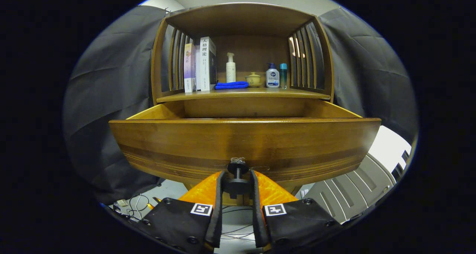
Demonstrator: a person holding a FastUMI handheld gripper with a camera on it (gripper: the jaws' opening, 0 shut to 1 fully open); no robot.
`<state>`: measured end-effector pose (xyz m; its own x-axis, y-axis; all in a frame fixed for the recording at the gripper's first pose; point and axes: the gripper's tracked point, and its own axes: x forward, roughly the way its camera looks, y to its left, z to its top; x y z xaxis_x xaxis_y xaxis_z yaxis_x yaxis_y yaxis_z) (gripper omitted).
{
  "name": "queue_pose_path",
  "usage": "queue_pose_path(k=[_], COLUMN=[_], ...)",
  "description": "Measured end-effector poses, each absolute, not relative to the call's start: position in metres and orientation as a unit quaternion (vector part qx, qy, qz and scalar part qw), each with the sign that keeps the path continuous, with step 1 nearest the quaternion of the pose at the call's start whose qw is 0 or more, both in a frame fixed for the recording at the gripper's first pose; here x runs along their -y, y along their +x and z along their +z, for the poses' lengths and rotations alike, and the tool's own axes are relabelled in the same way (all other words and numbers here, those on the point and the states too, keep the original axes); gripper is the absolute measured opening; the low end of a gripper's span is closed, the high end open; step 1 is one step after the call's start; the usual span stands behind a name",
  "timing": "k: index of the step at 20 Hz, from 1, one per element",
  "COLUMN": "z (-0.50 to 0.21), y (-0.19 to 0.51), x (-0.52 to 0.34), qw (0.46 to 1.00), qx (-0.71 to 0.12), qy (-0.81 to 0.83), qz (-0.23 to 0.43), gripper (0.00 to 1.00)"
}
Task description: Pull open the drawer, take out the items inside it, and place them on the countertop above the cabinet.
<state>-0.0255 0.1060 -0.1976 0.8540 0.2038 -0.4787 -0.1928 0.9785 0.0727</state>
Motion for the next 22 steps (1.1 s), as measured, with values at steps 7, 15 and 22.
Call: queue_pose_path(k=[7, 15, 22], z=[-0.191, -0.139, -0.106], y=[-0.03, -0.027, 0.006], x=[-0.1, -0.106, -0.12], qw=[0.964, 0.977, 0.979], qx=[-0.243, -0.181, -0.172], qy=[-0.002, -0.005, -0.002], qz=[0.105, 0.115, 0.114], gripper=[0.51, 0.96, 0.96])
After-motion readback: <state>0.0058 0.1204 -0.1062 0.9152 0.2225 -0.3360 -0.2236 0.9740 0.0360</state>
